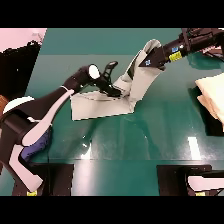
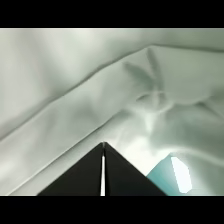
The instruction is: Fold the shirts.
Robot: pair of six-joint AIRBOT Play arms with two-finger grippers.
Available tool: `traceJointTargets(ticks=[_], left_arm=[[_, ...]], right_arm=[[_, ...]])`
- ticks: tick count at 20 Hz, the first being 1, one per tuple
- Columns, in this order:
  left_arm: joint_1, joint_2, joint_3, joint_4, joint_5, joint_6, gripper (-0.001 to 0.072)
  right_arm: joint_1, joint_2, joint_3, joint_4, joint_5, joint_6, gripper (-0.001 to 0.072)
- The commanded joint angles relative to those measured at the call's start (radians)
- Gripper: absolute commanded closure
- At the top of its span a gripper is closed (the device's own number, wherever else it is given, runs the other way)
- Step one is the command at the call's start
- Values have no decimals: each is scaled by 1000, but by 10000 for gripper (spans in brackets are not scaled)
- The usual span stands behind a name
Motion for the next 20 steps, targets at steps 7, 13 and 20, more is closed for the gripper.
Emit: traceJointTargets(ticks=[7, 13, 20], left_arm=[[229, 254, 1, 329, -208, 3, 683], [406, 423, 1, 393, -226, 3, 683], [486, 494, 1, 401, -257, 28, 682]], right_arm=[[79, -2, 1, 0, -8, -96, 695], [246, -83, 3, 3, -127, -118, 695], [498, -377, 80, 104, -386, -257, 693]])
